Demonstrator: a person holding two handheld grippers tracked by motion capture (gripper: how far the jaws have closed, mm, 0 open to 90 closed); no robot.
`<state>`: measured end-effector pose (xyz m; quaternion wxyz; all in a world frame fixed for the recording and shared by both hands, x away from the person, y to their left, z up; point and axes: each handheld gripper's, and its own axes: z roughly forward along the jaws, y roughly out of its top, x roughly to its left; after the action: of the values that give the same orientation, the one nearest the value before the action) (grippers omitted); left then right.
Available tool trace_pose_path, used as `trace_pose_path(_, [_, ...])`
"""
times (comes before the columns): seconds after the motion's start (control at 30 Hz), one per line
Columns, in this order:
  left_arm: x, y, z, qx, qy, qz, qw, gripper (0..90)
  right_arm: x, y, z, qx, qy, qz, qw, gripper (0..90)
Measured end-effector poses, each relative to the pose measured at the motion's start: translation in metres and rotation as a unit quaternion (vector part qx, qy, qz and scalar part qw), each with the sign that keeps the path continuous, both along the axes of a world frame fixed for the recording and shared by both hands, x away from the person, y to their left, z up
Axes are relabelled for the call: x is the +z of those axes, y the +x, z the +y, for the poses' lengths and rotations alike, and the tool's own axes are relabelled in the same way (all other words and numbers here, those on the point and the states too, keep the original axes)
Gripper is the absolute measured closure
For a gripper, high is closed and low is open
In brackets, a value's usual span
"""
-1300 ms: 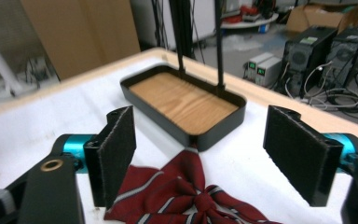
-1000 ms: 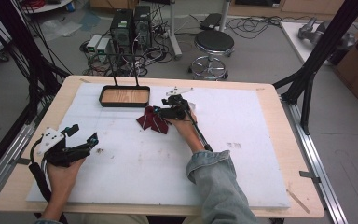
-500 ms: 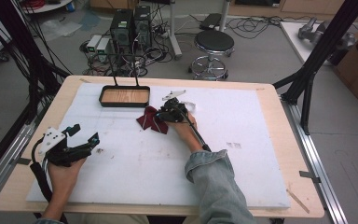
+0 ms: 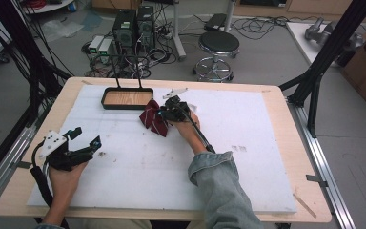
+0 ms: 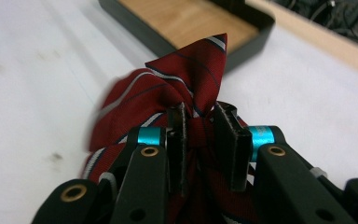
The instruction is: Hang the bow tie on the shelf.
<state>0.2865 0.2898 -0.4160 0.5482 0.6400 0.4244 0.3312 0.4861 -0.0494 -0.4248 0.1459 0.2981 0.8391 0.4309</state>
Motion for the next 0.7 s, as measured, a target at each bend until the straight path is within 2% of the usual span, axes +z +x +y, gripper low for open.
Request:
trace_pose_path(0.17, [0.000,0.001,-0.002,-0.002,-0.001,0.000,1.0000,19.4,0.026,-0.007,0.003,0.012,0.049,-0.019,0.9985,74.9])
trace_pose_path(0.2, [0.000,0.001,-0.002,-0.002,-0.001,0.000,1.0000,19.4,0.026,-0.007,0.003,0.012,0.049,-0.019,0.9985,74.9])
trace_pose_path(0.27, [0.000,0.001,-0.002,-0.002,-0.001,0.001,1.0000,19.4,0.038,-0.009,0.007,0.022,0.059,-0.027,0.9976,74.9])
trace_pose_path(0.3, [0.000,0.001,-0.002,-0.002,-0.001,0.001,1.0000,19.4,0.043,-0.010,0.009,0.027,0.073,-0.026,0.9966,74.9])
trace_pose_path(0.33, [0.000,0.001,-0.002,-0.002,-0.001,0.001,1.0000,19.4,0.043,-0.010,0.009,0.027,0.073,-0.026,0.9966,74.9])
trace_pose_path(0.4, [0.000,0.001,-0.002,-0.001,0.000,0.000,1.0000,19.4,0.054,-0.010,0.014,0.039,0.091,-0.032,0.9946,74.9])
trace_pose_path(0.7, [-0.001,0.000,0.000,0.000,-0.003,0.000,1.0000,19.4,0.084,-0.010,0.028,0.056,0.119,-0.048,0.9901,74.9])
